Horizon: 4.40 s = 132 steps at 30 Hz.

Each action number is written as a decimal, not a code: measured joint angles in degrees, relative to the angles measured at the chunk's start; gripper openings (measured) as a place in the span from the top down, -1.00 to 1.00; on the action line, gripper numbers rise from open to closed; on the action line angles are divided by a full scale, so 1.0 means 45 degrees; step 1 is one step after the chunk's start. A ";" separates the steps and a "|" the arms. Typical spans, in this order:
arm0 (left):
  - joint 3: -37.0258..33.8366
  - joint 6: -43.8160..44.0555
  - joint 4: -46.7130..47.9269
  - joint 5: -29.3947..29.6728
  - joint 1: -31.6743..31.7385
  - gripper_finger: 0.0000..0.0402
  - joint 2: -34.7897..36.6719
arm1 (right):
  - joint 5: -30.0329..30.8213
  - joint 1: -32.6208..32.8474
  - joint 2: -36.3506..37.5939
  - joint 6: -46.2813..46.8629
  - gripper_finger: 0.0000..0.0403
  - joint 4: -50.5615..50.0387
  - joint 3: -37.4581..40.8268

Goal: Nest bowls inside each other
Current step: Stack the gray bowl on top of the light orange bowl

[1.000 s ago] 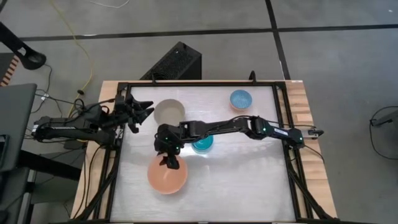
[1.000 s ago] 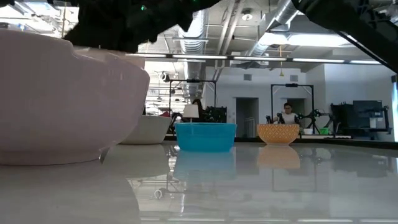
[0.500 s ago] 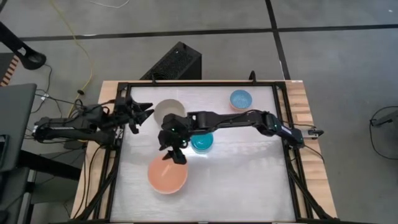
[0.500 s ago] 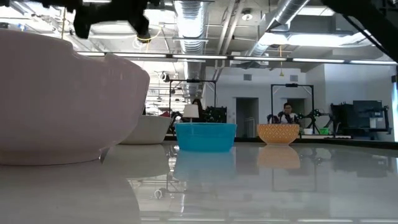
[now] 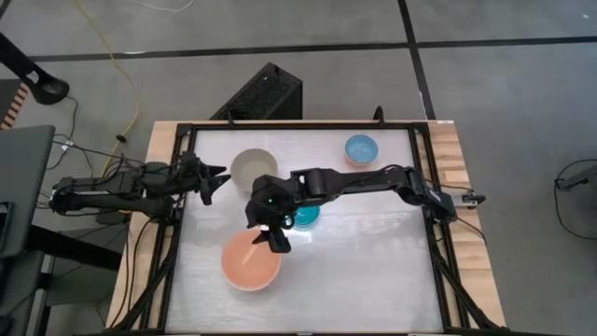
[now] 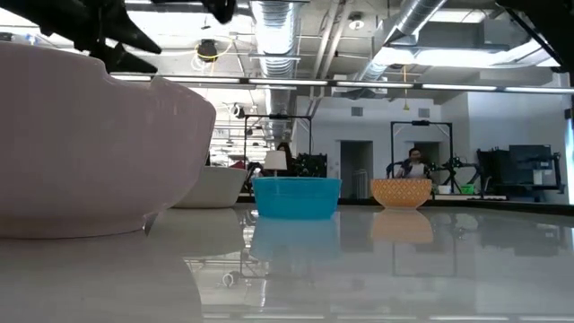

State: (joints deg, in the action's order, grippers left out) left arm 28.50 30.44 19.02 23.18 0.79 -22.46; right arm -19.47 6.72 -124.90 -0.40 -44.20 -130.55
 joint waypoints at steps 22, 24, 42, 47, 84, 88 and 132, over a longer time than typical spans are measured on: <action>-0.0735 0.5532 0.1050 0.0976 0.0876 0.10 -0.3805 | 0.2532 0.0329 0.3500 0.0321 0.03 -0.1791 0.0303; -0.0735 0.5573 0.0690 0.0551 0.1242 0.10 -0.4262 | 0.3217 0.0482 0.3911 0.0330 0.03 -0.2359 0.0303; -0.0735 0.5617 -0.1381 -0.2978 0.2696 0.10 -0.7037 | 0.8523 0.3388 0.6485 0.3748 0.03 -0.7496 0.0298; -0.0555 0.4071 -0.1346 -0.3710 0.2692 0.10 -0.6605 | 1.0351 0.4706 0.6906 0.5652 0.03 -0.9362 0.0298; 0.0820 -0.8471 0.1020 -0.2751 0.2333 0.10 -0.6619 | 1.6040 0.9293 0.8967 1.8085 0.03 -0.8528 0.8841; 0.0839 -0.9696 0.0990 -0.2991 0.2594 0.10 -0.7016 | 1.6103 0.9288 0.8961 1.8360 0.03 -0.8296 0.9178; 0.5626 -0.6934 0.3164 -0.6265 0.2139 1.00 -1.0316 | 1.6369 0.9055 0.8947 1.8428 0.03 -0.8932 0.9303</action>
State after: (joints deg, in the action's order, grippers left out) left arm 53.81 -0.76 33.26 -5.01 10.42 -68.89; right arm 54.19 47.46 -84.64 82.52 -84.39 -88.68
